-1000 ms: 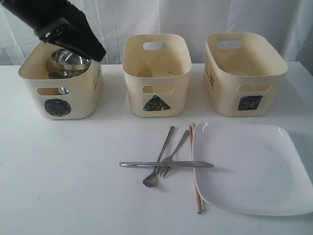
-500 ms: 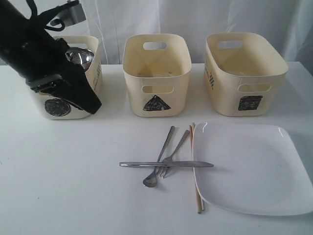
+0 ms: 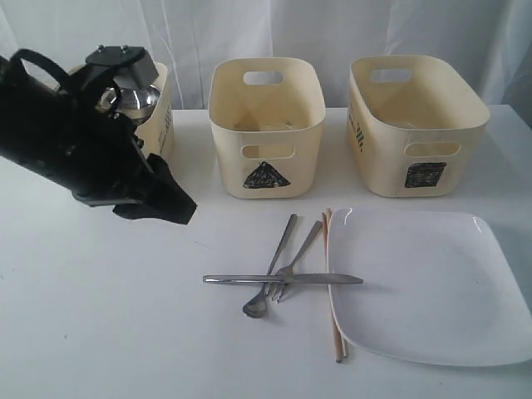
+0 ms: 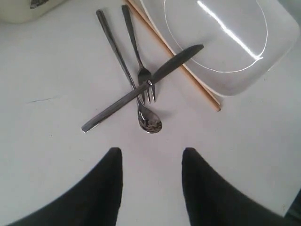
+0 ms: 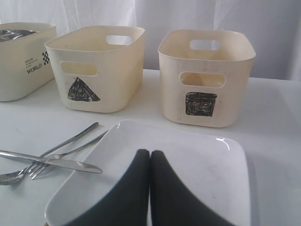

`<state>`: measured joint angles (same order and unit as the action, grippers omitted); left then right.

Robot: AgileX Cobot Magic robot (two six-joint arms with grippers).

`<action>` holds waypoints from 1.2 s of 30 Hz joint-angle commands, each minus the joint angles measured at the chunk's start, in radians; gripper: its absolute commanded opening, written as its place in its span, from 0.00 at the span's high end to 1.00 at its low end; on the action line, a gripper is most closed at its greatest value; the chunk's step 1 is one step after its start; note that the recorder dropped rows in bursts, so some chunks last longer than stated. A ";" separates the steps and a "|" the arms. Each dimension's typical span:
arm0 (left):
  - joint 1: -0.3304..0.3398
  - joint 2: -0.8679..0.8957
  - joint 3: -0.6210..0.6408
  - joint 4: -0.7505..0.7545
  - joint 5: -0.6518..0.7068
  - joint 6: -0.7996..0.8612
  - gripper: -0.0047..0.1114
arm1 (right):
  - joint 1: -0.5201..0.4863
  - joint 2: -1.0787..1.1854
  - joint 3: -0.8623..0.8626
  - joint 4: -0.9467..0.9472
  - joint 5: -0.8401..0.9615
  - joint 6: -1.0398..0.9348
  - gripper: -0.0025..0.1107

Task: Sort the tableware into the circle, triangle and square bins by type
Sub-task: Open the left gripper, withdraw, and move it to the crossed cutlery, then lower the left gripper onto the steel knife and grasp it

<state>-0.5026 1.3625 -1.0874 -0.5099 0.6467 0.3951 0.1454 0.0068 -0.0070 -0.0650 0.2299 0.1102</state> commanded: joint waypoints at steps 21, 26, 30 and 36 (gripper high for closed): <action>-0.259 0.087 0.181 0.702 -0.631 -0.728 0.57 | -0.006 -0.007 0.007 -0.004 -0.008 -0.001 0.98; -0.314 0.144 0.181 0.735 -0.621 -0.728 0.57 | -0.006 -0.007 0.007 -0.004 -0.008 -0.001 0.98; -0.358 0.163 0.181 0.834 -0.639 -0.728 0.57 | -0.006 -0.007 0.007 -0.004 -0.008 -0.001 0.98; -0.435 0.195 0.181 0.965 -0.647 -0.728 0.57 | -0.006 -0.007 0.007 -0.004 -0.008 -0.001 0.98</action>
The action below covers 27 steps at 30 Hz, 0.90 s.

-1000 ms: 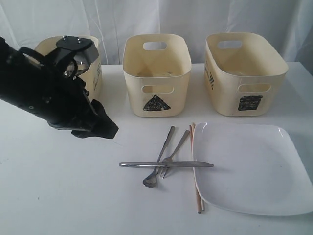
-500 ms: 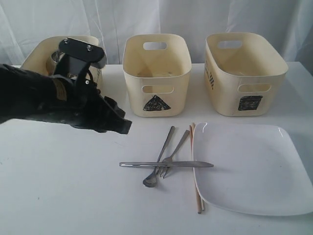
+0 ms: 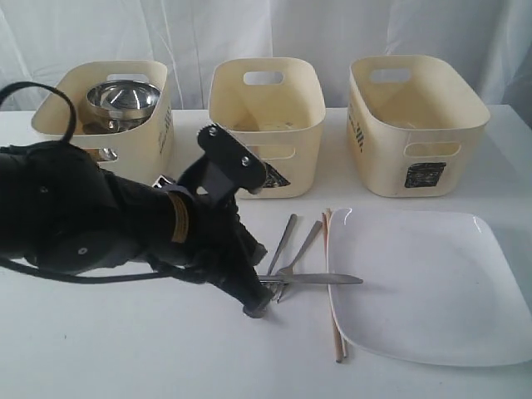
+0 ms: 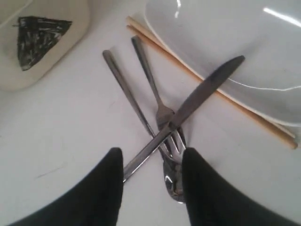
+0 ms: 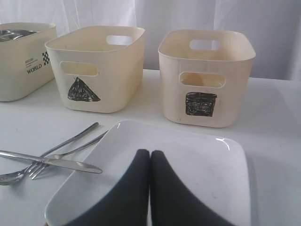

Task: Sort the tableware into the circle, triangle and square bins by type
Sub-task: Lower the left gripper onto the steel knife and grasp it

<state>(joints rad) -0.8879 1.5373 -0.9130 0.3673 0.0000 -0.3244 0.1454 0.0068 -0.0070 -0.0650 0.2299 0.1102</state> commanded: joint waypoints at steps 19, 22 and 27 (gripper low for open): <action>-0.131 0.152 0.003 0.173 -0.081 0.445 0.57 | -0.006 -0.007 0.007 -0.004 -0.008 -0.001 0.98; -0.131 0.166 0.003 0.173 -0.098 0.480 0.57 | -0.006 -0.007 0.007 -0.004 -0.008 -0.001 0.98; -0.131 0.200 -0.022 0.173 -0.102 0.532 0.57 | -0.006 -0.007 0.007 -0.004 -0.008 -0.001 0.98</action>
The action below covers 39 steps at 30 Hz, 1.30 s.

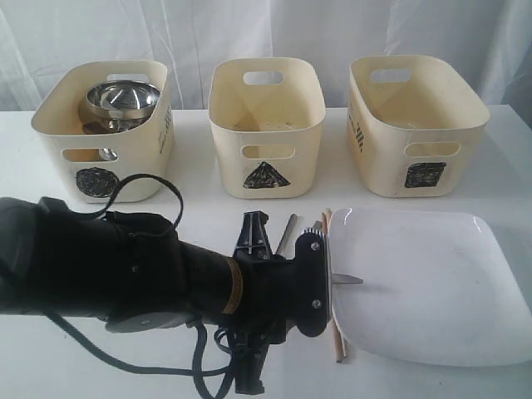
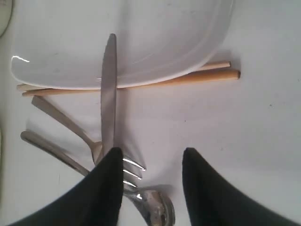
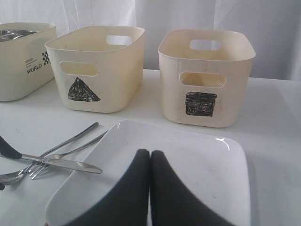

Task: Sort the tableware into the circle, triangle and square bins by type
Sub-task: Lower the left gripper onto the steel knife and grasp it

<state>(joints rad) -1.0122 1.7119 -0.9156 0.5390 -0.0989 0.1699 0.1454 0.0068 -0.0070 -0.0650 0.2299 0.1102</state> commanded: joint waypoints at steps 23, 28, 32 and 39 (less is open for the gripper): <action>0.059 0.142 -0.109 0.029 -0.049 -0.041 0.46 | -0.006 -0.007 0.007 -0.004 -0.008 -0.001 0.98; 0.070 0.174 -0.139 0.045 -0.069 -0.041 0.46 | -0.006 -0.007 0.007 -0.004 -0.008 -0.001 0.98; 0.072 0.185 -0.152 0.052 -0.066 -0.041 0.46 | -0.006 -0.007 0.007 -0.004 -0.008 -0.001 0.98; 0.073 0.204 -0.155 0.052 -0.066 -0.041 0.46 | -0.006 -0.007 0.007 -0.004 -0.008 -0.001 0.98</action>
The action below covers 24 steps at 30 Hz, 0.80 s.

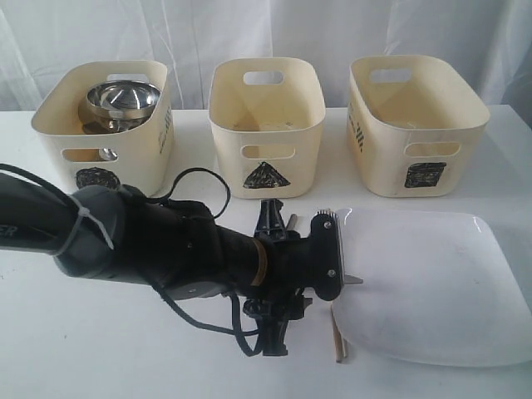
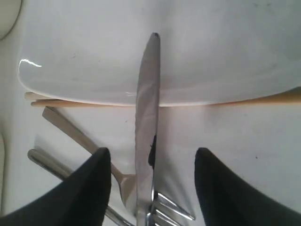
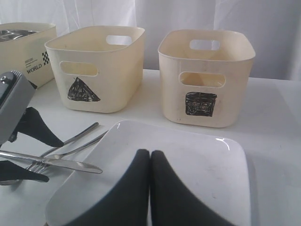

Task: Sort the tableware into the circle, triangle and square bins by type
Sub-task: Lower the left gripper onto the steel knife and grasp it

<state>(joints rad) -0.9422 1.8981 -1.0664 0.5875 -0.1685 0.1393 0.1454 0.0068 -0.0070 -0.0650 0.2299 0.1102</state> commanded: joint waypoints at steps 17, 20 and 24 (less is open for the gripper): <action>0.024 0.080 -0.040 0.009 -0.040 -0.013 0.46 | -0.006 -0.007 0.007 -0.004 -0.008 -0.001 0.98; 0.024 0.087 -0.040 0.009 -0.040 -0.012 0.46 | -0.006 -0.007 0.007 -0.004 -0.008 0.002 0.98; 0.024 0.087 -0.040 0.009 -0.032 -0.012 0.47 | -0.006 -0.007 0.007 -0.004 -0.008 0.002 0.98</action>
<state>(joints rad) -0.9198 1.9741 -1.1083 0.5941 -0.2313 0.1375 0.1454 0.0068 -0.0070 -0.0650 0.2299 0.1102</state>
